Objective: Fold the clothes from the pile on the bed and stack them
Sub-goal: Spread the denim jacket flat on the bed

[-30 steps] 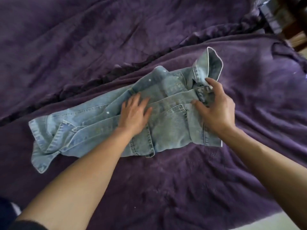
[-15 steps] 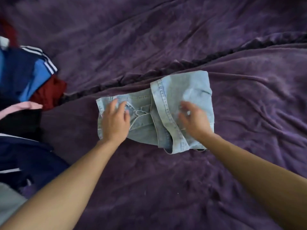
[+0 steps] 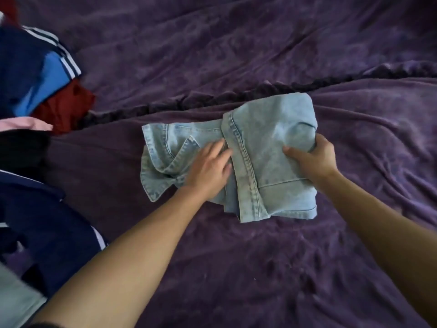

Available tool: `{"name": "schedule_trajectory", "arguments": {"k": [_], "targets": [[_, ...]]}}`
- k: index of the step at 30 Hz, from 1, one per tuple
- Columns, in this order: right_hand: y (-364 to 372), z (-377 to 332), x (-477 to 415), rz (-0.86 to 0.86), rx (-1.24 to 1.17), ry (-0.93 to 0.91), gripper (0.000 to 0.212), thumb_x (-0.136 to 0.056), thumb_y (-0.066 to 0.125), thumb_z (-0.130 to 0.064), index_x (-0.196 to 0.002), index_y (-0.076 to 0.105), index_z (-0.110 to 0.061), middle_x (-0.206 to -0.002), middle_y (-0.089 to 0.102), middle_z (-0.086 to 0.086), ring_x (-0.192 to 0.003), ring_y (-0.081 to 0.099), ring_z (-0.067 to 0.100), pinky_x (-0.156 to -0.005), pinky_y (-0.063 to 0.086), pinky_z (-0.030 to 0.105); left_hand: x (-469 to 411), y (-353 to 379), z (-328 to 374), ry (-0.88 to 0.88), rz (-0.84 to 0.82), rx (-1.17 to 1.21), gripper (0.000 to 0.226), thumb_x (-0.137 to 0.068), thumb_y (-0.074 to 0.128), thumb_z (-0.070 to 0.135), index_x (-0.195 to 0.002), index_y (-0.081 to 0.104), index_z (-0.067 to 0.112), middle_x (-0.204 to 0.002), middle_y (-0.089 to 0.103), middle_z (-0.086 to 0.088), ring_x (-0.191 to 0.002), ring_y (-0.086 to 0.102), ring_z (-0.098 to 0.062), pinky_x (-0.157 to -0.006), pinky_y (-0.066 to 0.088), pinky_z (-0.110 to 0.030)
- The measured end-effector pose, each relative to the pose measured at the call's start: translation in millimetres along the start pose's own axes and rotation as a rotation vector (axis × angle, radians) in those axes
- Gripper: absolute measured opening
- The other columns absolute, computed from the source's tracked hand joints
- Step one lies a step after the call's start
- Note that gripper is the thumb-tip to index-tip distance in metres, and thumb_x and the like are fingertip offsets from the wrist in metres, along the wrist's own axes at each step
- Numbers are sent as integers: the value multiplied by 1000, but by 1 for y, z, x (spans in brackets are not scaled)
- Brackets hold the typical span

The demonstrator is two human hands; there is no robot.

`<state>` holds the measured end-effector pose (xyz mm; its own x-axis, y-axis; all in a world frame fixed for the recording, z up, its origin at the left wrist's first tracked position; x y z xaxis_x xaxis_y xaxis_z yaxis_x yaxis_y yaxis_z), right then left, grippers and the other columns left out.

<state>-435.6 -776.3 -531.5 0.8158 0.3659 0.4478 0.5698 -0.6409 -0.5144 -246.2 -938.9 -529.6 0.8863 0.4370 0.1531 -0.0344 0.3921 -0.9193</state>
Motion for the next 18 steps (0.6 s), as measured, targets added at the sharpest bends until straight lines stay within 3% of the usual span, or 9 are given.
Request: {"name": "schedule_trajectory", "arguments": {"k": [2,4,5,8,12,15,18], "targets": [[2,-48,25,13,49,-116,62,-66,81,-39,-120,54,-23,-105,64,-9,-98,63,19,-78,54,37,20,-61,-35,-85,266,51,33,-91,55,16,-122,61,7,-134,52,-17,-124,47,-34,-102,38,-46],[24,-103,56,-19,144,-241,70,-69,77,-40,-131,46,-28,-108,61,-11,-102,62,20,-89,51,43,50,-107,-81,-193,412,61,29,-87,56,10,-114,64,3,-123,57,-19,-114,53,-36,-95,42,-46],[42,-128,72,-53,199,-306,72,-71,76,-38,-134,43,-29,-103,59,-12,-101,62,20,-89,50,40,65,-123,-106,-265,446,79,28,-86,56,7,-112,64,1,-119,59,-20,-111,53,-38,-94,43,-46],[123,-188,120,-184,353,-499,72,-77,72,-31,-140,37,-28,-95,61,-6,-97,63,23,-81,44,30,119,-154,-186,-528,498,115,27,-86,56,0,-112,64,-2,-113,59,-24,-108,53,-40,-96,42,-44],[257,-193,169,-464,530,-569,61,-88,58,-19,-143,32,-16,-129,55,12,-114,55,33,-93,44,39,184,-166,-264,-783,501,102,28,-89,53,2,-115,63,-1,-113,57,-28,-105,54,-41,-90,41,-42],[310,-154,185,-658,702,-549,46,-90,52,-12,-135,45,-12,-130,51,13,-117,53,34,-94,43,38,198,-156,-287,-828,444,130,29,-92,52,10,-118,61,2,-119,54,-24,-108,53,-38,-89,42,-41],[290,-147,187,-575,561,-697,43,-88,52,-7,-130,57,-15,-128,56,7,-111,57,32,-87,48,40,171,-151,-278,-723,442,157,31,-92,55,15,-120,59,2,-121,53,-23,-112,51,-39,-95,41,-43]]}}
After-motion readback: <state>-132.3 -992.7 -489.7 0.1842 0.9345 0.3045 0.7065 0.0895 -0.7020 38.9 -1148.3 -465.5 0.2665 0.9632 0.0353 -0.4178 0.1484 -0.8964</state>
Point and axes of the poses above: each hand's wrist, its own x-axis away from the middle knuckle, its own y-axis out of the palm, z = x × y, the point moved 9 cm from there along -x, towards the middle knuckle
